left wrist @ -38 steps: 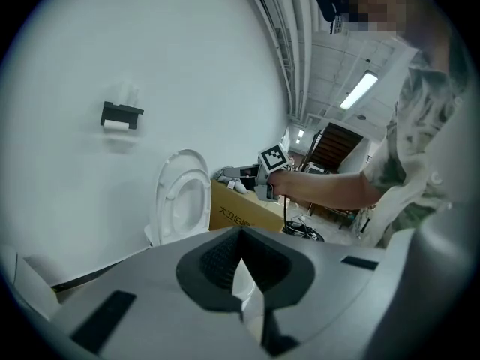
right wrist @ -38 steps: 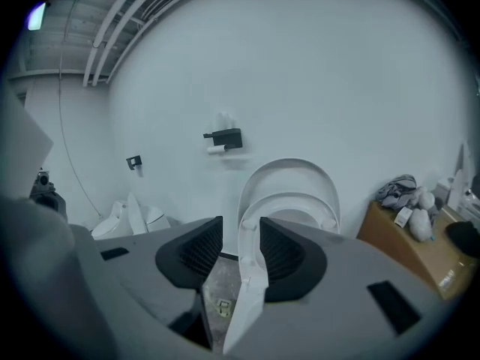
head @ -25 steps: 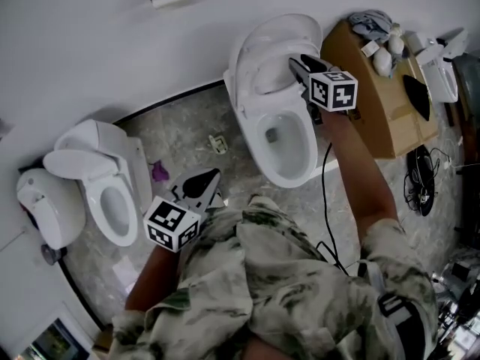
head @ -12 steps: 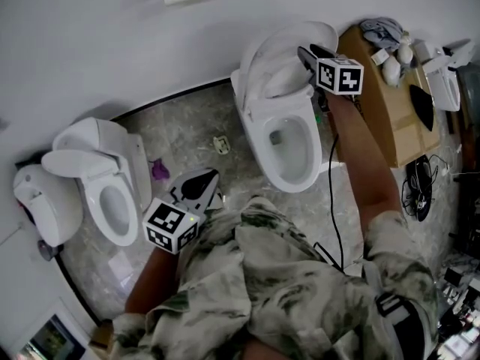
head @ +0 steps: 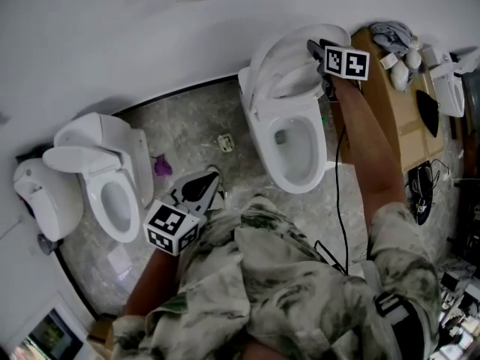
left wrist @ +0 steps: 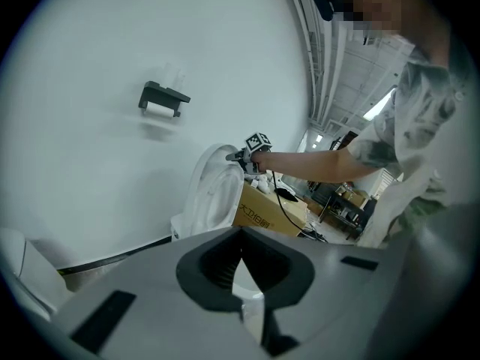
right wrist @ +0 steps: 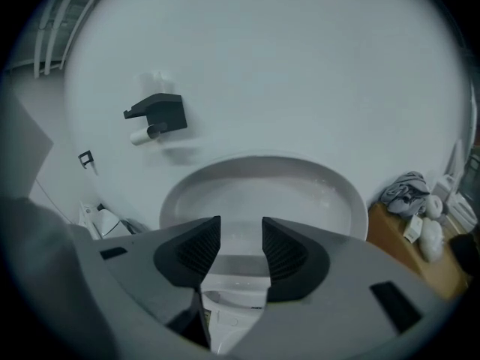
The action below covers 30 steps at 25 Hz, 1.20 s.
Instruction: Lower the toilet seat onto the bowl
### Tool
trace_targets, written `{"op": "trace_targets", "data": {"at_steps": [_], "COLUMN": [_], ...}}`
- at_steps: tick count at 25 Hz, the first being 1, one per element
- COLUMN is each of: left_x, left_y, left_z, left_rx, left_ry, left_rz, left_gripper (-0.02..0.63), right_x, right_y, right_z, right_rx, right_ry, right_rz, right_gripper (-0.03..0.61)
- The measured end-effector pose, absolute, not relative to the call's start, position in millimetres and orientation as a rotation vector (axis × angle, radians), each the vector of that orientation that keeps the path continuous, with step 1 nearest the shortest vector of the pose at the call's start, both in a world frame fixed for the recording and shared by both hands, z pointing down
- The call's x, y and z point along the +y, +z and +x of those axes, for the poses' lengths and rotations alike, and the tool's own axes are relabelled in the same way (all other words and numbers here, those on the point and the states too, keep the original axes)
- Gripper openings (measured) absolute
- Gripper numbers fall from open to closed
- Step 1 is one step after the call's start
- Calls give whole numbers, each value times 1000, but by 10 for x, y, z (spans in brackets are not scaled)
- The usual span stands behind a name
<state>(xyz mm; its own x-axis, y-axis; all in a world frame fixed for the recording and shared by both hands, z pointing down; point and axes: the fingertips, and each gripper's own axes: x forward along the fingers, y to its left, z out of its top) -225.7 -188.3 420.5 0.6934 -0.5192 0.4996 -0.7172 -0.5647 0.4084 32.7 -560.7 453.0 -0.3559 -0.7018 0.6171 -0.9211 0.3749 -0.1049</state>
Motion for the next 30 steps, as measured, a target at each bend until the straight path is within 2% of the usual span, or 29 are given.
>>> {"op": "trace_targets", "data": {"at_steps": [14, 30], "left_x": [-1863, -1676], "left_y": [4263, 4197], "left_z": [-2334, -2237], "left_rx": [-951, -957], "left_ry": [437, 429], "left_rz": [2280, 2290], "left_gripper": [22, 23], "right_x": [-5673, -5446], "right_y": [4787, 4746], "right_z": [315, 405], "right_rx": [-2032, -2031], "right_ry": [654, 647], "right_rz": [1310, 1321], "right_gripper": [233, 232]}}
